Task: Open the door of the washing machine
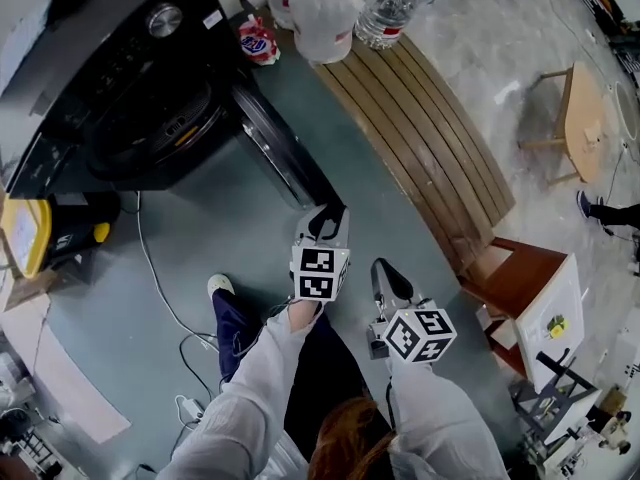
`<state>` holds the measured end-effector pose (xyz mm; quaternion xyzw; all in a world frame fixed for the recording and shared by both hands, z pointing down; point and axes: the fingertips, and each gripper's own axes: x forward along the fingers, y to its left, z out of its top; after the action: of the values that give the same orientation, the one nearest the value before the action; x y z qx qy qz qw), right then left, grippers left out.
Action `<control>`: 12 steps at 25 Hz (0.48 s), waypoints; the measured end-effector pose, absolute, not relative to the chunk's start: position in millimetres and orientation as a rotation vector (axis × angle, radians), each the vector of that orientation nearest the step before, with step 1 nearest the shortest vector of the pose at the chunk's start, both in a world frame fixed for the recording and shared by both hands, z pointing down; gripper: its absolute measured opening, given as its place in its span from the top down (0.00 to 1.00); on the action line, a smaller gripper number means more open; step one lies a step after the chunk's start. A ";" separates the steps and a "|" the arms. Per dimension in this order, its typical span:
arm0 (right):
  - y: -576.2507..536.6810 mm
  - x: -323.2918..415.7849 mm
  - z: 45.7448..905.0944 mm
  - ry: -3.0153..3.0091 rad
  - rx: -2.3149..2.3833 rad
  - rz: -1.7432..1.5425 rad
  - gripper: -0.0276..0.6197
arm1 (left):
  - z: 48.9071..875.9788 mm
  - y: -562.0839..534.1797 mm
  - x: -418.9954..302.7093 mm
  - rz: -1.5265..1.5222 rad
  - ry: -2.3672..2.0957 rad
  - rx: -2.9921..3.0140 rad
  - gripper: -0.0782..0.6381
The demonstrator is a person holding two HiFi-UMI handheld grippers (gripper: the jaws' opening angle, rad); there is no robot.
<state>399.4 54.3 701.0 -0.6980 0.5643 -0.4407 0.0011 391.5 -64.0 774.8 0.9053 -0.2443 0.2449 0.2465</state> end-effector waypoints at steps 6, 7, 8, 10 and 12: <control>61.4 410.3 705.8 1.756 -2.199 -1.373 0.94 | 774.8 -65.4 406.0 0.682 -0.623 2.519 0.75; 63.0 411.1 706.6 1.751 -2.197 -1.372 0.94 | 775.3 -64.7 406.9 0.691 -0.606 2.524 0.75; 64.2 411.0 706.9 1.747 -2.194 -1.370 0.94 | 776.0 -63.3 406.6 0.712 -0.585 2.527 0.75; 65.1 408.6 704.1 1.743 -2.185 -1.360 0.94 | 774.1 -56.6 401.9 0.777 -0.527 2.534 0.75; 64.1 404.4 694.6 1.743 -2.171 -1.344 0.94 | 762.4 -44.8 391.7 0.838 -0.458 2.556 0.73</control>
<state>404.4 64.1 694.6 -0.7020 0.5637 -0.4345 0.0250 391.7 -44.8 762.4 0.9169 -0.1643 0.3006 0.2049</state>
